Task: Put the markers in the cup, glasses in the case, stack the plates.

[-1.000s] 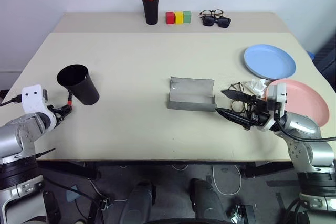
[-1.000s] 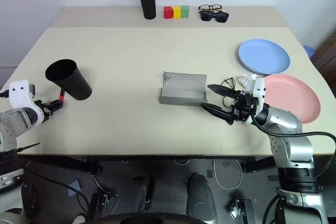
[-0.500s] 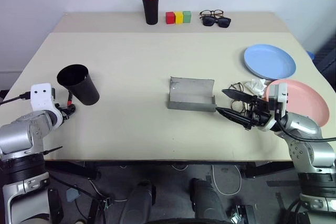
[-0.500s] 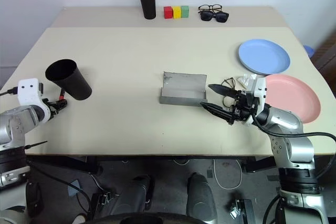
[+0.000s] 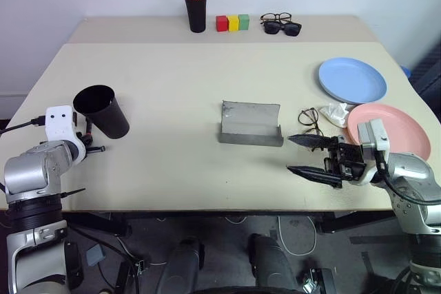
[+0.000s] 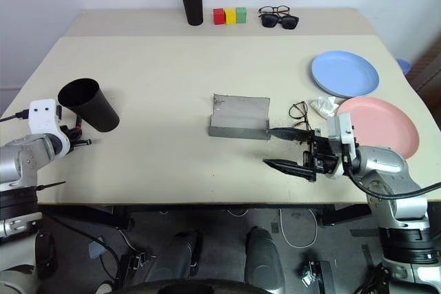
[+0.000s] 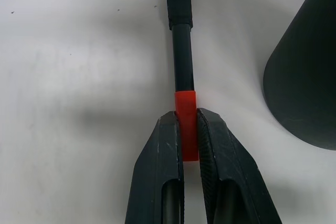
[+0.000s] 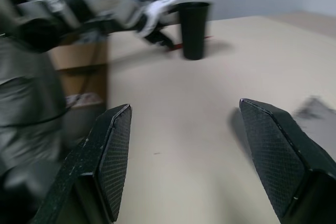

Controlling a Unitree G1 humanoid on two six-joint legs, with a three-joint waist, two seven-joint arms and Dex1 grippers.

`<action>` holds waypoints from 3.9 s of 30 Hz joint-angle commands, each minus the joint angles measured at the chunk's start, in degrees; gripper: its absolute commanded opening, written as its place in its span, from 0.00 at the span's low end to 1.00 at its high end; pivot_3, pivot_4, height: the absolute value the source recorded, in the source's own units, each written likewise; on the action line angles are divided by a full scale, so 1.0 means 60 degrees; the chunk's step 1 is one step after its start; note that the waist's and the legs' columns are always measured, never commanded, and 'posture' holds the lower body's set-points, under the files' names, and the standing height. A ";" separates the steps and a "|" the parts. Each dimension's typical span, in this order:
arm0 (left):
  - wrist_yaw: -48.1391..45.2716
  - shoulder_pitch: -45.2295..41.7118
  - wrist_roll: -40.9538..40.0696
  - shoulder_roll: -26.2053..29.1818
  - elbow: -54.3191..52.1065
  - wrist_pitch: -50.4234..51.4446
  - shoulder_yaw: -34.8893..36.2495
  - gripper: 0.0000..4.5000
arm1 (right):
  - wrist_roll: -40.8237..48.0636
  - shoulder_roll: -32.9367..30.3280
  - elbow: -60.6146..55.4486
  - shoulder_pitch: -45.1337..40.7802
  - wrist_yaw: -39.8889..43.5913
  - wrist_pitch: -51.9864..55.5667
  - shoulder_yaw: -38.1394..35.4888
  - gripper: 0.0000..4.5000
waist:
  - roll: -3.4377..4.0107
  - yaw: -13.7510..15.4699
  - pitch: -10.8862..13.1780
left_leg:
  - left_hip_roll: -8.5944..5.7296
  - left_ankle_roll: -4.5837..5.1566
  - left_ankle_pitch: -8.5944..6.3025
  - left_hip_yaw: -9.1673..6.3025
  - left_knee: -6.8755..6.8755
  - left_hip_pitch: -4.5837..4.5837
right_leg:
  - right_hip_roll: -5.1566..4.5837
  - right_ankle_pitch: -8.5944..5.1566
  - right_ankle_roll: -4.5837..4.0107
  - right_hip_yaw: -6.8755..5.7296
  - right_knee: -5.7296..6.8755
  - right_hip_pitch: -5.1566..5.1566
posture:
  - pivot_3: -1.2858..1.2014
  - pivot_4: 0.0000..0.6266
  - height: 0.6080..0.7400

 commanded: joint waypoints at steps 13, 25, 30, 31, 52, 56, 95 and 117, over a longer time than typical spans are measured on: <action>-0.0051 0.3596 -0.0598 -0.0862 -0.5181 0.1747 0.2207 0.01 | 0.0069 0.0415 -0.0093 -0.0779 0.0383 0.0061 0.0863 0.74 | -0.0001 -0.0010 0.0000 | 0.0008 -0.0004 -0.0003 0.0003 -0.0007 -0.0001 | 0.0000 -0.0011 -0.0024 0.0000 -0.0005 -0.0007 | 0.52 0.24 1.00; -0.3739 0.6961 -0.1685 0.1341 -0.6827 -0.0188 0.1555 0.01 | -0.0162 0.0791 0.0463 -0.1402 0.0296 -0.0087 0.1202 0.74 | -0.0017 0.0031 -0.0011 | 0.0024 -0.0015 -0.0017 0.0009 -0.0010 -0.0017 | -0.0005 -0.0035 -0.0082 -0.0009 -0.0031 -0.0018 | 0.52 0.24 1.00; -0.4823 0.6981 -0.1449 0.2213 -0.6770 -0.1808 0.0400 0.01 | -0.0168 0.0814 0.0319 -0.1225 0.0109 -0.0167 0.1095 0.74 | -0.0014 0.0026 -0.0009 | 0.0043 -0.0011 -0.0015 0.0017 -0.0027 -0.0021 | 0.0005 -0.0037 -0.0098 -0.0009 -0.0029 -0.0038 | 0.52 0.24 1.00; -0.4930 0.6819 -0.1279 0.2394 -0.6625 -0.2161 0.0045 0.01 | -0.0159 0.0812 0.0290 -0.1196 0.0055 -0.0176 0.1066 0.74 | -0.0014 0.0037 -0.0009 | 0.0045 -0.0009 -0.0014 0.0018 -0.0028 -0.0022 | 0.0005 -0.0038 -0.0100 -0.0009 -0.0029 -0.0038 | 0.52 0.24 1.00; -0.5957 0.2432 -0.0365 0.2792 -0.4240 -0.3202 -0.3496 0.72 | -0.0089 0.0538 -0.0805 -0.0022 -0.1200 -0.0259 0.0203 0.74 | -0.0008 0.0020 -0.0006 | 0.0059 0.0002 -0.0007 0.0020 -0.0036 -0.0014 | 0.0032 -0.0034 -0.0097 -0.0008 -0.0016 -0.0036 | 0.52 0.24 1.00; -0.6492 0.1519 -0.0821 0.3272 -0.4546 -0.2622 -0.3407 0.72 | -0.0066 0.0561 -0.0704 -0.0116 -0.1294 -0.0209 0.0169 0.74 | -0.0013 0.0029 -0.0003 | 0.0069 0.0002 -0.0007 0.0020 -0.0035 -0.0014 | 0.0040 -0.0036 -0.0095 -0.0008 -0.0016 -0.0037 | 0.52 0.24 1.00; -0.4851 -0.3878 0.0432 0.0522 -0.1898 0.0647 -0.7095 0.01 | -0.0105 0.0669 -0.1274 0.1254 -0.2353 -0.0913 -0.0298 0.74 | -0.0009 -0.0016 -0.0003 | 0.0089 0.0004 -0.0005 0.0012 -0.0006 0.0005 | 0.0070 -0.0033 -0.0049 -0.0005 0.0004 -0.0015 | 0.52 0.24 1.00; 0.4017 -0.1972 0.3522 -0.2562 -0.3022 -0.6507 -0.1104 0.01 | -0.1176 0.1837 0.1647 -0.2325 -0.0874 -0.2120 0.1452 0.74 | -0.0013 0.0032 -0.0006 | 0.0092 -0.0005 0.0001 0.0008 0.0002 -0.0004 | 0.0083 0.0013 -0.0074 -0.0005 -0.0007 -0.0013 | 0.52 0.24 1.00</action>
